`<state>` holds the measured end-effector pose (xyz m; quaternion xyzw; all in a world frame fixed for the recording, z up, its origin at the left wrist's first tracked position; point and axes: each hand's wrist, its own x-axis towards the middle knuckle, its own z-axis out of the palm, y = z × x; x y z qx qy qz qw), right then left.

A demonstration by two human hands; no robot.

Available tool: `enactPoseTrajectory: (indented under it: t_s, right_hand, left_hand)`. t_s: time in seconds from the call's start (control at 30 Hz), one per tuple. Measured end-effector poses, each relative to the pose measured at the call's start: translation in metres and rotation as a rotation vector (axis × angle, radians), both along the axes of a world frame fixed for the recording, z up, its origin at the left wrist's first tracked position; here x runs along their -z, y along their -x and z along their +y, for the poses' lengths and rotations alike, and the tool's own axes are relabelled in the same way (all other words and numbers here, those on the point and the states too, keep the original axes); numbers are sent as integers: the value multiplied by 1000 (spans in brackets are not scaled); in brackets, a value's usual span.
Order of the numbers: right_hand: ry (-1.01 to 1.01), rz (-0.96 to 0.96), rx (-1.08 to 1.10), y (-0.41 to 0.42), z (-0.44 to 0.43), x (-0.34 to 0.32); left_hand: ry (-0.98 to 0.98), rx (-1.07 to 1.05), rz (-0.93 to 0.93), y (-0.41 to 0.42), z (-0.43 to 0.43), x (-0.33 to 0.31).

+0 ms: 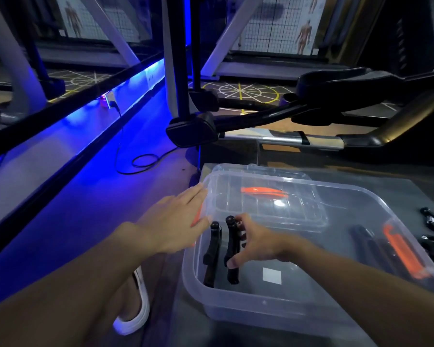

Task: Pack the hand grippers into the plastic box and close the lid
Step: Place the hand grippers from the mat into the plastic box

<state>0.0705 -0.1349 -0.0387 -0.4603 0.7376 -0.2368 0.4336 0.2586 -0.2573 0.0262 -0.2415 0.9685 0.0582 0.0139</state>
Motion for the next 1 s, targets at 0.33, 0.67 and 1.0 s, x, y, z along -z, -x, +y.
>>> enactPoseTrajectory:
  t_s: [0.33, 0.67, 1.0]
  right_hand:
    - [-99, 91, -63, 1, -28, 35]
    - [-108, 68, -89, 4, -30, 45]
    - [-151, 60, -110, 8, -24, 32]
  left_hand:
    - [-30, 12, -10, 1, -2, 8]
    - [-83, 5, 7, 1, 0, 9]
    - [-153, -17, 55, 4, -4, 6]
